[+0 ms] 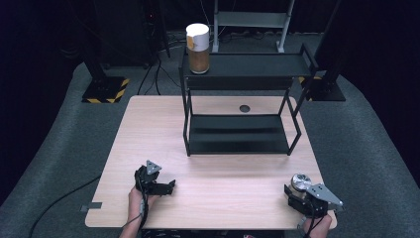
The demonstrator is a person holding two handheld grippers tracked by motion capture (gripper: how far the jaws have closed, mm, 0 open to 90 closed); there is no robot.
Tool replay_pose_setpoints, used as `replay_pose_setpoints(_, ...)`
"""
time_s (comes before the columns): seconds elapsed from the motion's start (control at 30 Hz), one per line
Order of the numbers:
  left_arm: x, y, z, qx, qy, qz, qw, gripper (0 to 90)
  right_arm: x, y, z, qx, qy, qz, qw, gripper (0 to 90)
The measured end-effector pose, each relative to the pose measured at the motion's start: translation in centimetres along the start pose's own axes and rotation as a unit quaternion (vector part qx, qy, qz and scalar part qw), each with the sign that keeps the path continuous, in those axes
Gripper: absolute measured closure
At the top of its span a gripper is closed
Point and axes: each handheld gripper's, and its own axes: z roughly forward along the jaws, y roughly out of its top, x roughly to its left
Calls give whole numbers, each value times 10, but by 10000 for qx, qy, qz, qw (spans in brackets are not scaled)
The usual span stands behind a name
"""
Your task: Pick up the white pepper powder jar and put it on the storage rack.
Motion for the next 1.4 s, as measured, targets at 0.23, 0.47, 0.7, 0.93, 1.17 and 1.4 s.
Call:
replay_pose_setpoints(0.23, 0, 0, 0, 3, -2, 0, 10000, 0, 0, 0, -1, -7, -18, 17, 10000, 300)
replay_pose_setpoints(0.47, 0, 0, 0, 3, -3, -3, 10000, 0, 2, 2, -2, 39, -75, 78, 9999, 300)
replay_pose_setpoints(0.7, 0, 0, 0, 3, -8, -1, 10000, 0, 2, 12, 0, -12, -33, 21, 10000, 300)
replay_pose_setpoints(0.93, 0, 0, 0, 0, -6, 2, 10000, 0, 1, 26, 4, -72, 22, -64, 10000, 300)
replay_pose_setpoints(1.17, 0, 0, 0, -12, 0, -10, 10000, 0, -4, 36, 8, -168, 55, -29, 9998, 300)
replay_pose_setpoints(1.4, -1, -1, 0, -12, 4, -17, 10000, 0, -7, 50, 14, -181, 51, 9, 9998, 300)
